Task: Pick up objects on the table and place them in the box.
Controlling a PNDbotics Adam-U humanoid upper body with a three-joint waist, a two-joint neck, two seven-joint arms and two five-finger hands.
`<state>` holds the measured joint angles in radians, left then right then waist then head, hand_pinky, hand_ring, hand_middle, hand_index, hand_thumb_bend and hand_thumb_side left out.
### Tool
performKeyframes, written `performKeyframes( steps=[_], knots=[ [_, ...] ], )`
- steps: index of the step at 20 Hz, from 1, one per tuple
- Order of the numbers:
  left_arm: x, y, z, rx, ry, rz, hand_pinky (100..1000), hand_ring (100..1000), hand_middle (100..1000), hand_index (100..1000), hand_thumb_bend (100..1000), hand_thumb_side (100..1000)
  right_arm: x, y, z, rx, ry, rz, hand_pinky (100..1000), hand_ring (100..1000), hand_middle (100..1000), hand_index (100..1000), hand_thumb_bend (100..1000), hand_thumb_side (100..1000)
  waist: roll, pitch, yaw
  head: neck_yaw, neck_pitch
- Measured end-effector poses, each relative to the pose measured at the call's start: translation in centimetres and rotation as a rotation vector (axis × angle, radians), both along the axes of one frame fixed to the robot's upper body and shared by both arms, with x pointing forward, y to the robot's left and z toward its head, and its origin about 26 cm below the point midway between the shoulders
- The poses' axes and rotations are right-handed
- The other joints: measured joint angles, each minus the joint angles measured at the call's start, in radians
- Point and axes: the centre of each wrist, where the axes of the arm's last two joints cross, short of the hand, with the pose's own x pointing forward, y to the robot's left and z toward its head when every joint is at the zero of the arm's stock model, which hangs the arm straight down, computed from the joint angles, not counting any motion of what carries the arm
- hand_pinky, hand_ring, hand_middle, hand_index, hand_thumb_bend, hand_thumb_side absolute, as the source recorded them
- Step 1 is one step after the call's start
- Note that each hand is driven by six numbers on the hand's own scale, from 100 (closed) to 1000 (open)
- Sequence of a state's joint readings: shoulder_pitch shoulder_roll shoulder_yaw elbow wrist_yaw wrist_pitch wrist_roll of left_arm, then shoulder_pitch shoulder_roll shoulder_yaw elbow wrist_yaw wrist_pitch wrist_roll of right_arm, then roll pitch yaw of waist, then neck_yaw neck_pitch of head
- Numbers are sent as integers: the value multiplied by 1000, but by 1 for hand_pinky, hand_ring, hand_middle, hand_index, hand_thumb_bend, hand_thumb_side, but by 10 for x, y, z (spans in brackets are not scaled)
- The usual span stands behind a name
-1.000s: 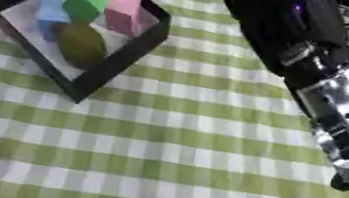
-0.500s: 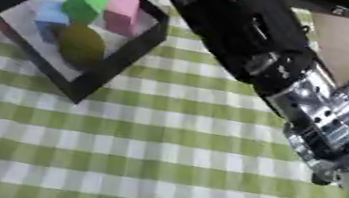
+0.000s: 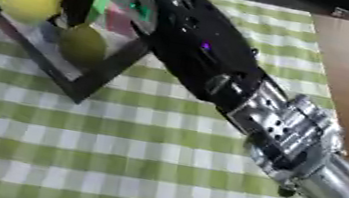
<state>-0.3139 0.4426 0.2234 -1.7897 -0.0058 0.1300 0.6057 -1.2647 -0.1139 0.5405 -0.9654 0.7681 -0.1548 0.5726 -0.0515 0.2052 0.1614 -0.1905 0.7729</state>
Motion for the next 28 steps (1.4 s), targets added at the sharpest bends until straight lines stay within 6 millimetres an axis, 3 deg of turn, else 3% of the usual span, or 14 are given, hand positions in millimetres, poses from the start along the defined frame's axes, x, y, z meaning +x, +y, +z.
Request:
performKeyframes(
  steps=[3, 4, 5, 6, 7, 8, 13, 20, 23, 24, 25, 26, 28],
  knots=[
    [0, -1, 0, -2, -1, -5, 883, 659, 746, 834, 416, 449, 6, 0, -14, -17, -12, -12, 771, 690, 580, 723, 265, 142, -1, 0, 3, -4, 0],
    [0, -2, 0, -2, -1, -5, 884, 659, 746, 834, 415, 450, 8, -1, -17, -21, -18, -15, 786, 755, 659, 800, 381, 196, -1, 0, 4, -4, 0],
    [0, -2, 0, -2, -1, -6, 884, 659, 746, 834, 415, 450, 9, -1, -20, -24, -23, -16, 789, 762, 670, 809, 392, 200, -1, 0, 5, -4, 0],
    [0, -2, 0, -2, -1, -6, 884, 658, 745, 834, 415, 450, 10, -1, -22, -28, -31, -16, 814, 806, 746, 876, 435, 231, -1, 0, 5, -4, 0],
    [0, -2, 0, -2, -1, -6, 884, 658, 745, 834, 415, 450, 11, -2, -23, -29, -39, -15, 826, 823, 768, 890, 442, 292, -1, 0, 5, -4, 0],
    [0, -2, 0, -2, -1, -6, 884, 658, 745, 834, 415, 450, 11, -2, -23, -27, -48, -15, 853, 858, 805, 912, 469, 424, -1, 0, 5, -3, 0],
    [1, -2, 0, -2, 0, -9, 884, 659, 745, 835, 414, 448, 12, -2, -21, 19, -90, -29, 887, 903, 851, 946, 515, 525, -1, 0, 2, 2, 0],
    [0, -2, -1, -4, 3, -5, 884, 658, 745, 835, 415, 447, 9, -5, -1, 94, -133, -48, 888, 907, 869, 952, 514, 505, -1, 0, -6, 12, 0],
    [-1, -1, -3, -6, 11, 2, 885, 658, 743, 834, 414, 445, 6, -5, 8, 125, -142, -51, 871, 883, 856, 948, 395, 307, -1, 0, -19, 24, 0],
    [-1, 0, -4, -7, 14, 4, 885, 658, 743, 834, 414, 445, 6, -11, 16, 157, -155, -62, 871, 883, 856, 948, 395, 307, -1, 0, -28, 31, 0],
    [-1, 0, -5, -7, 15, 6, 885, 657, 743, 834, 413, 445, 7, -19, 23, 191, -167, -80, 852, 852, 840, 949, 320, 290, -1, 0, -31, 36, 0],
    [-1, 0, -5, -8, 17, 7, 885, 657, 743, 834, 413, 445, 7, -28, 30, 227, -179, -99, 852, 852, 840, 949, 320, 290, -1, 0, -32, 39, 0],
    [-2, 1, -6, -8, 21, 11, 885, 657, 744, 834, 412, 446, 6, -43, 40, 293, -192, -128, 843, 844, 831, 949, 214, 268, -1, 0, -40, 48, 0]
  ],
)
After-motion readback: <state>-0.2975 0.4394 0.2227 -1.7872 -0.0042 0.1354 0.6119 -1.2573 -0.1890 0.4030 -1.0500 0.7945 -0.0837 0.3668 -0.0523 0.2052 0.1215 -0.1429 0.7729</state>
